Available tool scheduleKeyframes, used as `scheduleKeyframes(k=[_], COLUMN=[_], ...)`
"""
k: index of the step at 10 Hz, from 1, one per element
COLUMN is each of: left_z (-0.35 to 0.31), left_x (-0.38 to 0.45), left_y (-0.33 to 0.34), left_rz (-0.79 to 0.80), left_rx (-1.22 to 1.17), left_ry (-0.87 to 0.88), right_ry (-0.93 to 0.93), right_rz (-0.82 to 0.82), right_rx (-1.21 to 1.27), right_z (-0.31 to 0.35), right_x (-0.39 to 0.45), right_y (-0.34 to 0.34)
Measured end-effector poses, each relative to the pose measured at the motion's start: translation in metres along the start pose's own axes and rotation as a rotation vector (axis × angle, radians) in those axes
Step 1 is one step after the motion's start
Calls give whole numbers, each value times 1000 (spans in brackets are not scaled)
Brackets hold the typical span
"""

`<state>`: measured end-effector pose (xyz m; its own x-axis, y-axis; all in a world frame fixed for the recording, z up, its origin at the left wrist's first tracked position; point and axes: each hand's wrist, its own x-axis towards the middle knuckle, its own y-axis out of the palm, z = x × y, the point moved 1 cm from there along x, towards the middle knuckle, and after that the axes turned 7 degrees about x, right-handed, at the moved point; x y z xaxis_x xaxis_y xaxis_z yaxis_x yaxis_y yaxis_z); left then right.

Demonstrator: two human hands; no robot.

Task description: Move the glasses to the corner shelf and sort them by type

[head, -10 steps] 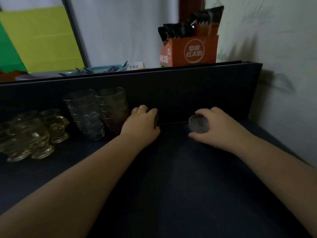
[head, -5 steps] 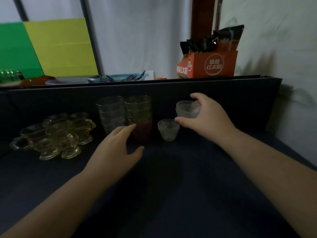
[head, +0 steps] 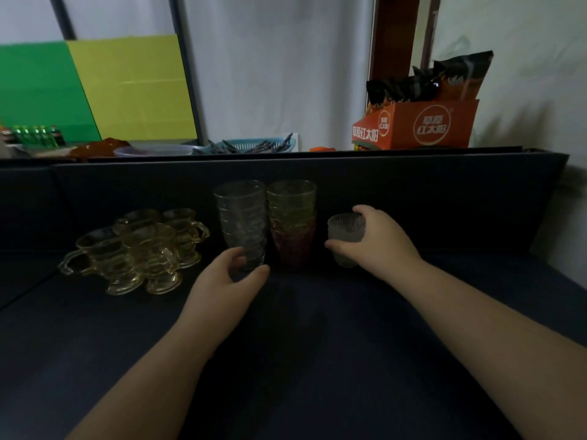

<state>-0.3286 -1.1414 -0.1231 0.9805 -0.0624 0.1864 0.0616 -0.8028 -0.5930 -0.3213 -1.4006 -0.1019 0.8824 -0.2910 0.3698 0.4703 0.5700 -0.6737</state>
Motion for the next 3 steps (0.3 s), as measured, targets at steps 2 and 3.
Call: scheduleKeyframes(k=[2,3], left_z=[-1,-6], left_x=[-3,-8], left_y=[-6,-9], left_rz=[39,50], left_rx=[-135,-132], left_ry=[-31,-18], right_ry=[-52,-20], right_rz=[6,6], right_rx=[-47,81], right_z=[-4,0], right_x=[-37,-67], right_y=[-28,-39])
